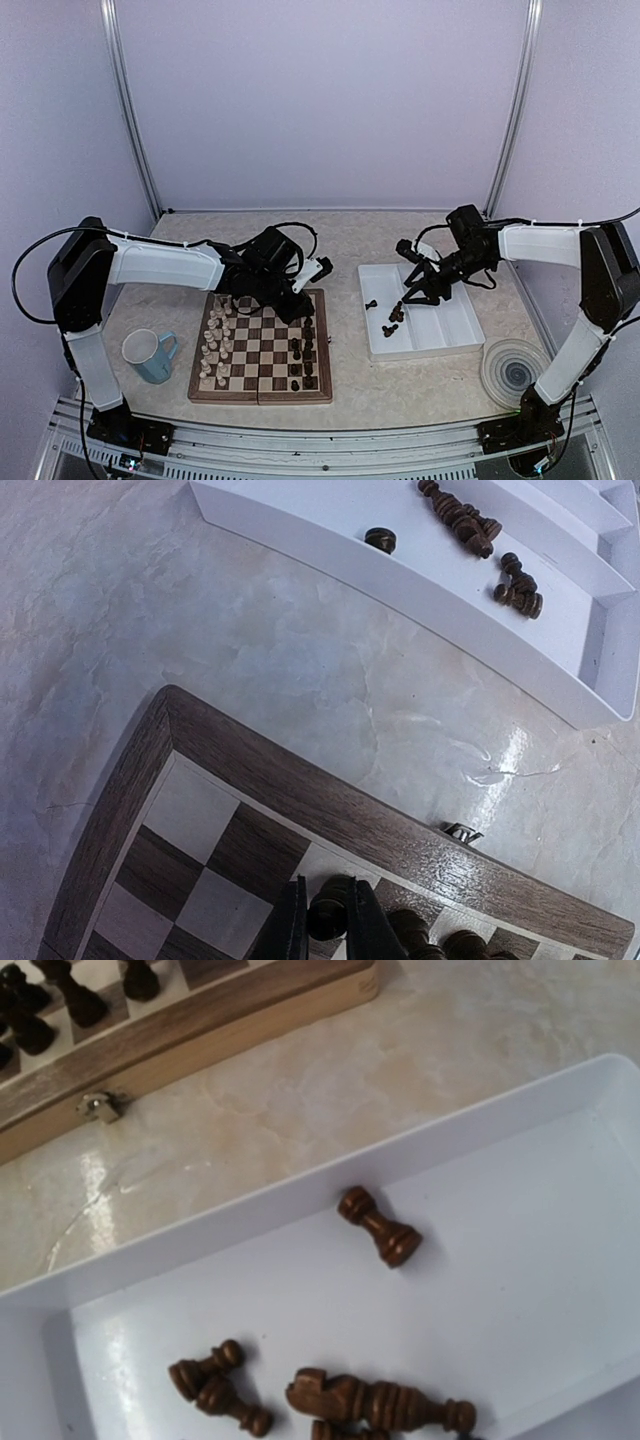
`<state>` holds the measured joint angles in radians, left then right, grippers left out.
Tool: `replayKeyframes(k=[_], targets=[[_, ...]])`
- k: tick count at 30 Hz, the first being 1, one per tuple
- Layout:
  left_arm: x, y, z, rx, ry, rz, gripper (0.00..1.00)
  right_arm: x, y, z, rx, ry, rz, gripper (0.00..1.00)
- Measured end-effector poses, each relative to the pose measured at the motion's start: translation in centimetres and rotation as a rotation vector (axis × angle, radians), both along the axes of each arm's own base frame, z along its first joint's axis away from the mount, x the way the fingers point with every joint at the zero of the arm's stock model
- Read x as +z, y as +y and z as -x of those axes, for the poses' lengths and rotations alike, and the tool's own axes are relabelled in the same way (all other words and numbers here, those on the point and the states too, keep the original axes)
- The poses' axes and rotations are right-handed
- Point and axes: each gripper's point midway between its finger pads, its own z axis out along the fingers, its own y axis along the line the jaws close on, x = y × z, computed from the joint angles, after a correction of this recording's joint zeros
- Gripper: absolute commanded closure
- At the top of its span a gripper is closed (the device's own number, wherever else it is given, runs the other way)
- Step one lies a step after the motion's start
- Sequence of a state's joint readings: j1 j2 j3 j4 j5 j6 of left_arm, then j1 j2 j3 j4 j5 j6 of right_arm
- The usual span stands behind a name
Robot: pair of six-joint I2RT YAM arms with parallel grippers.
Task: Set up the chess pieces on the board
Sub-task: Place the bishop on c8, then pick up the rook from the storage box.
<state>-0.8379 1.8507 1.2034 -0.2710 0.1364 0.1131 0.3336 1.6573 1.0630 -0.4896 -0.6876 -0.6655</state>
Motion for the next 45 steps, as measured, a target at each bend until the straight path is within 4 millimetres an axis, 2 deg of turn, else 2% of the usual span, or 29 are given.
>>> replayKeyframes(k=[7, 17, 23, 26, 31, 34, 36, 42, 45], targets=[[0.0, -0.1, -0.1, 0.001, 0.001, -0.01, 0.76, -0.2, 0.1, 0.3, 0.005, 0.011, 0.005, 0.43], [-0.3, -0.1, 0.5, -0.012, 0.024, -0.013, 0.7, -0.9, 0.1, 0.3, 0.007, 0.036, 0.013, 0.44], [0.1, 0.0, 0.4, -0.008, 0.049, 0.015, 0.62, -0.8, 0.6, -0.6, 0.037, 0.002, 0.037, 0.48], [1.5, 0.5, -0.7, 0.022, 0.066, 0.078, 0.57, -0.9, 1.2, -1.7, 0.08, -0.039, 0.067, 0.51], [6.6, 2.6, -3.3, 0.105, 0.029, 0.249, 0.54, -2.5, 2.5, -4.0, 0.161, -0.092, 0.135, 0.5], [9.7, 3.4, -4.2, 0.132, -0.012, 0.337, 0.54, -4.0, 3.0, -4.3, 0.205, -0.11, 0.19, 0.5], [10.8, 3.4, -4.2, 0.132, -0.022, 0.373, 0.53, -5.1, 3.4, -4.1, 0.232, -0.115, 0.225, 0.5], [11.2, 3.3, -4.0, 0.123, -0.003, 0.404, 0.54, -8.0, 4.4, -3.0, 0.308, -0.125, 0.318, 0.5], [11.2, 3.2, -3.9, 0.123, 0.005, 0.408, 0.54, -8.2, 4.9, -2.8, 0.326, -0.137, 0.327, 0.51]])
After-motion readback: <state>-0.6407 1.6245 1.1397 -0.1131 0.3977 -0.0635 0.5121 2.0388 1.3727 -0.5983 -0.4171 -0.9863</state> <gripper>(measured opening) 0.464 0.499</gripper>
